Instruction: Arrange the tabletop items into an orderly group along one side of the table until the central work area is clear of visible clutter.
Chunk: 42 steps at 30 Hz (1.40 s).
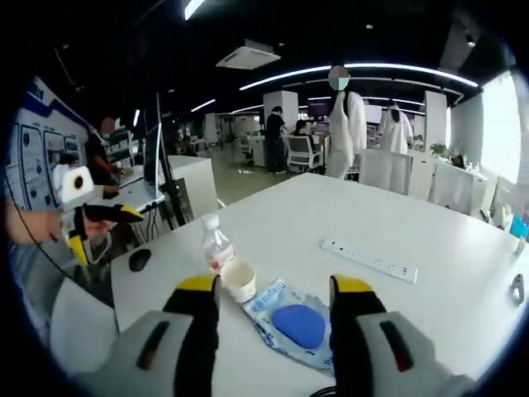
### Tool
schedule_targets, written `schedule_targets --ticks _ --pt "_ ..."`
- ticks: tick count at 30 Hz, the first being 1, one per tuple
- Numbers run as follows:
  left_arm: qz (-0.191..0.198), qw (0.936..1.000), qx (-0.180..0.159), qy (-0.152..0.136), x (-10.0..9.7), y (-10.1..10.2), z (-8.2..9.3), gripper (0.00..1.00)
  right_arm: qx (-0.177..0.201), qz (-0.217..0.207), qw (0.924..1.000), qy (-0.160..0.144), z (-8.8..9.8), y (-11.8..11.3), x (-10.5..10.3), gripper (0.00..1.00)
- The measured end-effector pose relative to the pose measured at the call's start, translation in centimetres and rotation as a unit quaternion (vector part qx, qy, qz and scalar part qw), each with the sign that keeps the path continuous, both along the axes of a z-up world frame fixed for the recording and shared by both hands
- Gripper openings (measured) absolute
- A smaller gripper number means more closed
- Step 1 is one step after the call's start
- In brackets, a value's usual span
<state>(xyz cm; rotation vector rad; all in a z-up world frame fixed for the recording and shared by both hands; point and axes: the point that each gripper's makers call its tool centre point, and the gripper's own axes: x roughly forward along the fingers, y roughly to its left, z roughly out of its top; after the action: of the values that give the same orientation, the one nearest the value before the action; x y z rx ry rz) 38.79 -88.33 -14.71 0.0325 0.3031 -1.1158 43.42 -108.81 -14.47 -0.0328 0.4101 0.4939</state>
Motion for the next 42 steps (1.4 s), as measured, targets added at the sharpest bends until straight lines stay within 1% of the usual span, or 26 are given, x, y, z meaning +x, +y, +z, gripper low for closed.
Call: schedule_targets --ticks 7,11,18,23,29,33,36,38,40,42 --pt "-0.013 0.9999 0.000 -0.006 -0.5 -0.8 0.3 0.79 0.001 -0.023 0.9997 -0.007 0.4 -2.2 -2.1 0.52" --pt "-0.015 0.9998 -0.008 -0.007 -0.7 -1.0 0.6 0.80 0.001 -0.043 0.9990 -0.013 0.6 -3.9 -3.8 0.53" --pt "-0.018 0.9997 -0.010 -0.008 -1.3 -0.9 0.4 0.82 0.003 -0.075 0.9970 -0.015 0.2 -6.0 -6.6 0.55" --pt "-0.019 0.9998 -0.008 -0.006 -1.8 -0.6 -0.1 0.83 0.002 -0.090 0.9959 -0.010 -0.5 -6.8 -8.4 0.56" --pt "-0.018 0.9998 -0.007 -0.005 -2.7 -0.1 -0.3 0.85 0.000 -0.108 0.9941 -0.007 -1.3 -7.7 -10.8 0.58" --pt "-0.016 0.9998 -0.008 -0.003 -3.3 0.2 -0.6 0.86 0.001 -0.117 0.9931 -0.007 -1.9 -7.9 -12.2 0.61" --pt "-0.015 0.9999 -0.005 -0.002 -4.0 0.4 -1.1 0.87 0.006 -0.125 0.9921 -0.005 -2.7 -8.1 -13.4 0.62" --pt "-0.015 0.9999 -0.004 0.000 -4.5 0.4 -1.3 0.87 0.007 -0.130 0.9915 -0.005 -3.1 -8.2 -14.1 0.65" --pt "-0.014 0.9999 -0.002 0.002 -4.8 0.6 -1.8 0.88 0.009 -0.137 0.9905 0.002 -3.7 -8.4 -14.8 0.65" --pt "-0.013 0.9999 -0.001 0.005 -5.1 0.8 -2.2 0.88 0.012 -0.144 0.9895 -0.003 -3.9 -8.5 -15.3 0.66"
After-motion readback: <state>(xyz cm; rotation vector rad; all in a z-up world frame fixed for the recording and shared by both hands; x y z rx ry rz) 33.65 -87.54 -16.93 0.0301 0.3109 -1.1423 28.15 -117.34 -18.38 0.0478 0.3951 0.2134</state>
